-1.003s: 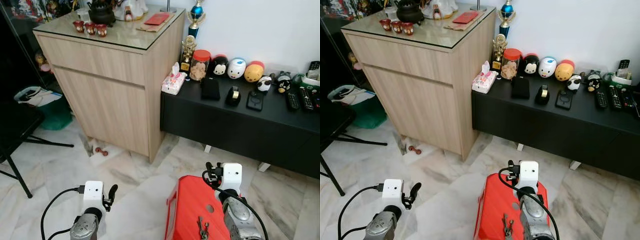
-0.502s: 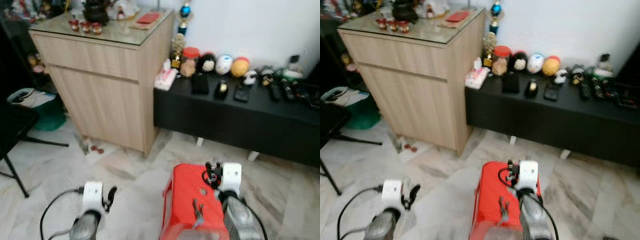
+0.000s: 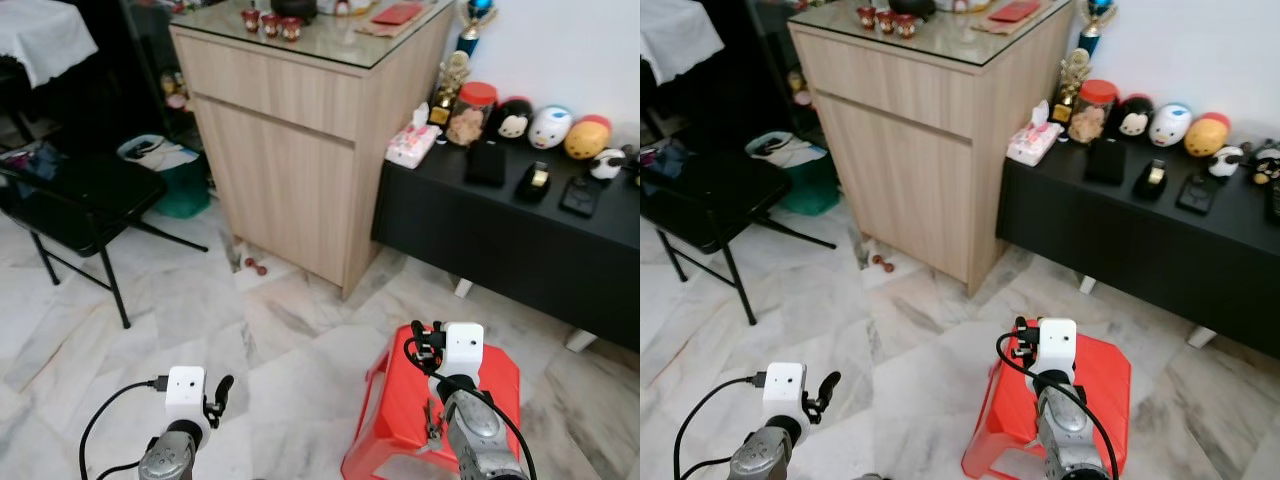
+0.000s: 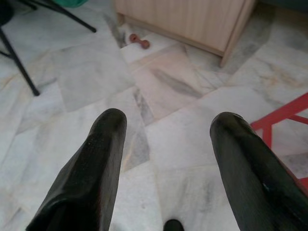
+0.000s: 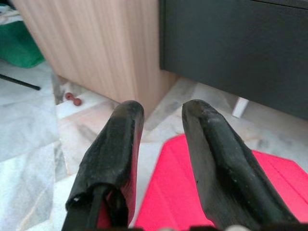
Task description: Hang keys on a hook
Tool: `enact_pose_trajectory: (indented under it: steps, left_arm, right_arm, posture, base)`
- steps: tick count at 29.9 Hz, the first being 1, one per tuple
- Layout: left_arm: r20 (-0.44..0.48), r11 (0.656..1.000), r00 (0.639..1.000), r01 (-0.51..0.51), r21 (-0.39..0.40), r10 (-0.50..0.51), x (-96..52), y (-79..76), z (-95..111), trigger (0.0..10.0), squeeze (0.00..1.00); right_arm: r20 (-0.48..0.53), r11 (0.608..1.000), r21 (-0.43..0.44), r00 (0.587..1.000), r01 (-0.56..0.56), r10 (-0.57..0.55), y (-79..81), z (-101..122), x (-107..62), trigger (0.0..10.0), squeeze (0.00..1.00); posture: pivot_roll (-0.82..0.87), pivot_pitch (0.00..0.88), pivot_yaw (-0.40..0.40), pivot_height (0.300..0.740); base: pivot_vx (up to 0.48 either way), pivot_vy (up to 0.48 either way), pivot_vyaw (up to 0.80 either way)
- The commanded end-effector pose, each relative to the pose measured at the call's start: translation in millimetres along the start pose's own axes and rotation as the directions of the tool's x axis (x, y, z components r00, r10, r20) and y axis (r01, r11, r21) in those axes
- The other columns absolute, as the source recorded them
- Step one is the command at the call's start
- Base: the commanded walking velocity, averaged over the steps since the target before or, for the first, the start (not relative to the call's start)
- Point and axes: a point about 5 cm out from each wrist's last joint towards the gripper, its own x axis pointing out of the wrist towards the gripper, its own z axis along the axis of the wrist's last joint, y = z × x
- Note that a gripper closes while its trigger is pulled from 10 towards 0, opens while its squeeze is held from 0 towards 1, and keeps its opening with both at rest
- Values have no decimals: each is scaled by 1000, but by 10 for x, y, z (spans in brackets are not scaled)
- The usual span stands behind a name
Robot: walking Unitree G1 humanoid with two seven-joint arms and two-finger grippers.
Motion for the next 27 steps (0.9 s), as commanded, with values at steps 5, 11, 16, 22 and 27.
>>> enact_pose_trajectory:
  steps: [5,11,16,22,27]
  left_arm:
    - [3,1000,1000,-8,-12,8,-3,2,-1,10000,0]
    - [4,1000,1000,-9,-12,9,-3,0,-2,10000,0]
    - [2,1000,1000,-8,-12,8,-4,-3,-4,10000,0]
    - [0,1000,1000,-9,-12,9,-4,1,-7,10000,0]
    - [0,1000,1000,-9,-11,9,-4,1,-7,10000,0]
  right_arm:
    - [11,1000,4,1000,22,-22,-32,4,-12,10000,0]
    - [7,999,-1,999,32,-32,-63,3,-15,10000,0]
    - [4,998,-7,998,58,-58,-91,4,-14,10000,0]
    - [-16,993,-19,993,113,-113,-143,4,5,10000,0]
    - [-18,993,-23,993,113,-114,-148,10,9,10000,0]
  posture:
    - [-31,54,-24,740]
    - [-31,53,-24,740]
    - [-31,53,-24,740]
    - [-29,53,-25,736]
    - [-29,53,-24,696]
  base:
    - [0,0,0]
    - [0,0,0]
    - [0,0,0]
    - [0,0,0]
    - [0,0,0]
